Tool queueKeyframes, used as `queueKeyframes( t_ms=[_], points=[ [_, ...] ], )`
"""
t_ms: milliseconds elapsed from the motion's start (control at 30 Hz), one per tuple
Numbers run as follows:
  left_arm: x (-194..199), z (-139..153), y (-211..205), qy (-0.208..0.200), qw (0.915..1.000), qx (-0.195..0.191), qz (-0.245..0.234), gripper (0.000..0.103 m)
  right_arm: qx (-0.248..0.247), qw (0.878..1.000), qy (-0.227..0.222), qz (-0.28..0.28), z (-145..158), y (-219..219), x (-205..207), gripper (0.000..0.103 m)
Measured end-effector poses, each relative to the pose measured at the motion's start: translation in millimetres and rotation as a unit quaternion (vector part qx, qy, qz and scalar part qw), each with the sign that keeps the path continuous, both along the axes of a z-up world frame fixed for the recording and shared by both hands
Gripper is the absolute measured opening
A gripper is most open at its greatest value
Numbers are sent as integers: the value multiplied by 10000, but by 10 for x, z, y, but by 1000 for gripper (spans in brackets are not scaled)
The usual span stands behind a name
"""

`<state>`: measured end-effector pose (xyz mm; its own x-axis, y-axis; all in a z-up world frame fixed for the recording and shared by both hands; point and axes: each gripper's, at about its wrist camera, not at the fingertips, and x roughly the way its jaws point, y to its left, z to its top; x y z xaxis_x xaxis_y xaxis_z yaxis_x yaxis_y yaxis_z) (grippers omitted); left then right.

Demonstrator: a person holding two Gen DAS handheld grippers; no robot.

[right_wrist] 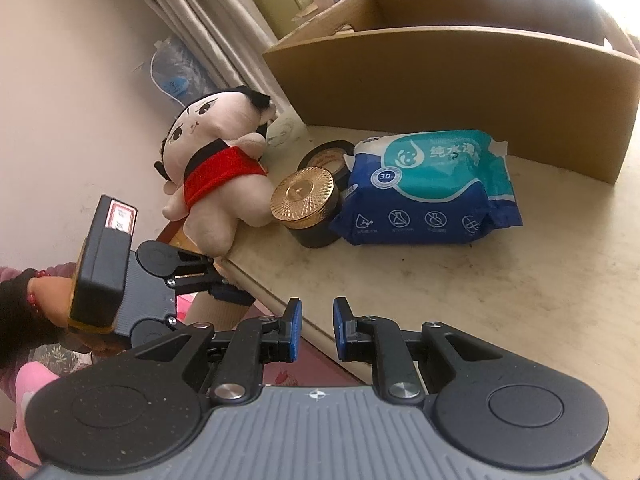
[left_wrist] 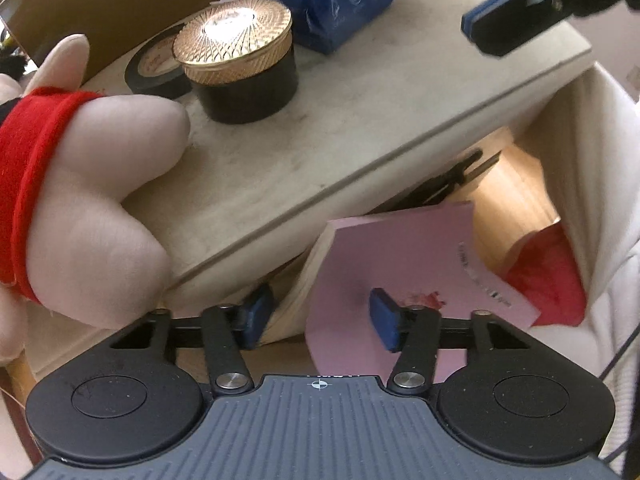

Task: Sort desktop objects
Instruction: 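Bring the open left gripper to the board's other edge while the right gripper holds it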

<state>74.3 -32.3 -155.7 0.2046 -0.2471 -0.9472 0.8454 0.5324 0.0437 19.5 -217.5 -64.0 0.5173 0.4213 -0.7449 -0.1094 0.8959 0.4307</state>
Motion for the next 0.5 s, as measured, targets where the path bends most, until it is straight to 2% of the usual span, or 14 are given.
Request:
queueKeyframes(
  t_ms=[33, 100, 233, 300, 500],
  points=[
    [-5, -8, -2, 17, 10000, 3, -12, 46, 2, 10000, 3, -18, 0, 3, 8, 19],
    [-44, -14, -10, -17, 10000, -18, -43, 36, -10, 10000, 21, -45, -4, -2, 11, 19],
    [-192, -51, -40, -199, 9994, 169, -233, 21, -20, 10000, 46, -26, -13, 0, 15, 19],
    [-241, -57, -29, -259, 9991, 183, -285, 16, -36, 10000, 44, 3, -9, 13, 2, 19],
    [-295, -66, -124, -290, 9991, 104, -280, 14, -52, 10000, 53, 34, -5, 28, -1, 19]
  ],
)
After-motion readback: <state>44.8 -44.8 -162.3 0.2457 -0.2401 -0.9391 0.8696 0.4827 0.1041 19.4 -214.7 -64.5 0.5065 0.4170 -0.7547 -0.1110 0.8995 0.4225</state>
